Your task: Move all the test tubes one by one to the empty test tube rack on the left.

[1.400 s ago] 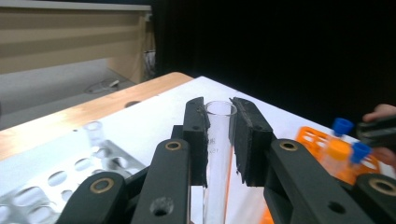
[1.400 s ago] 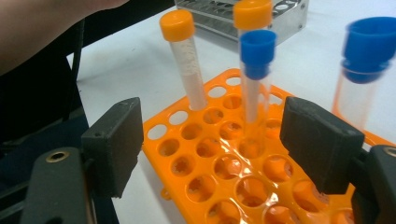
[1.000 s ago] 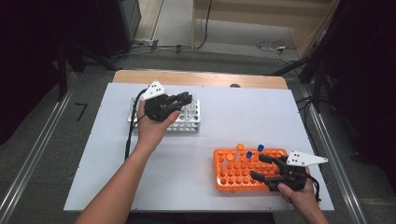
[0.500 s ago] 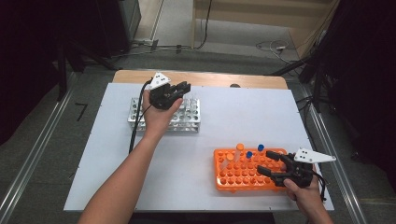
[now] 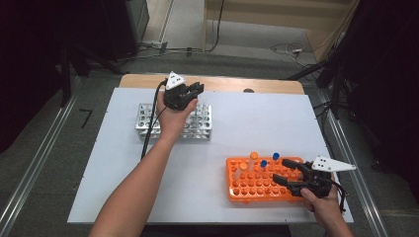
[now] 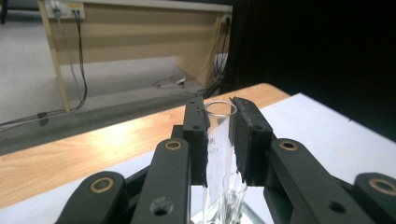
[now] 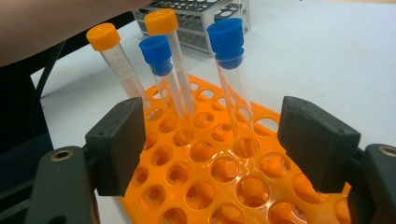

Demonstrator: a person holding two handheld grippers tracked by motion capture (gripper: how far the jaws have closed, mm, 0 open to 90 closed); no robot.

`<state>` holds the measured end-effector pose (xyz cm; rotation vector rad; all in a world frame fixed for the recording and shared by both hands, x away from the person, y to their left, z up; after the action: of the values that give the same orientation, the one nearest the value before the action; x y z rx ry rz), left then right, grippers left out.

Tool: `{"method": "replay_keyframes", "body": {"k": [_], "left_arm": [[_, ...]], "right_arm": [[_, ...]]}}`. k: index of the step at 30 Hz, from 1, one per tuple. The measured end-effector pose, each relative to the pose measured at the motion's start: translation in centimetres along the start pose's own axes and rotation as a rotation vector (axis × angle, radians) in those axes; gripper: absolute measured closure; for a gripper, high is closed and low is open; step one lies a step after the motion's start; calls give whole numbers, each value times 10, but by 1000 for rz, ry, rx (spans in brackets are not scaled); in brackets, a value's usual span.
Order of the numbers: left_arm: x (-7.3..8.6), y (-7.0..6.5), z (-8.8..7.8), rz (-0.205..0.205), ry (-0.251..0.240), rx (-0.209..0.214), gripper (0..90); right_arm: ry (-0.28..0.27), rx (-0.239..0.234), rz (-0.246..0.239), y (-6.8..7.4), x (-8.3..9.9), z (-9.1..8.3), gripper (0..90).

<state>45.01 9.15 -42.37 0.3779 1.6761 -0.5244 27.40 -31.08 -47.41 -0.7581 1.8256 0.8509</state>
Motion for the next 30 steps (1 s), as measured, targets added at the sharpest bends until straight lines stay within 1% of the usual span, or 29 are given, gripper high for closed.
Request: {"method": "replay_keyframes", "body": {"k": [3,5,6,8,12,17,19,22,24,26,28,30], "left_arm": [[3,0,1,-2,15,-7,771],[4,1,2,6,34,-19,771],[5,1,2,-2,40,-16,771],[7,1,3,-3,58,-18,770],[12,-1,3,18,88,-26,770],[15,-2,2,23,110,-26,767],[17,-3,2,37,134,-39,766],[19,-4,3,42,165,-36,764],[20,-3,3,31,174,-32,760],[20,-2,2,9,185,-25,752],[20,-2,0,0,185,-21,746],[18,-2,-2,-11,182,-17,694]], "right_arm": [[-2,0,-1,0,0,0,219],[-3,1,-1,0,0,0,219],[-4,1,-4,0,0,0,219],[-3,4,-2,0,0,0,219],[-3,8,0,-1,0,0,220],[-2,12,0,-1,0,0,219],[-1,13,0,-1,0,1,219],[0,16,6,-1,0,1,219],[-2,15,5,-2,-1,2,219],[-4,15,7,-2,-1,2,219],[-5,17,9,-1,-1,2,219],[-9,19,8,-1,-2,2,219]]}}
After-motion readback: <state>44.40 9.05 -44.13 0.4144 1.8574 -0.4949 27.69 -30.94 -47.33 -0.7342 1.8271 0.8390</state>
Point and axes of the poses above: each handheld gripper's, and its own axes: z roughly forward along the jaws, x roughly out of its underside, y roughly to its left, the point moved 2 cm from there along z, roughly forward along the jaws, and after that the axes turned 7 degrees about -y, right-handed, at the moved point
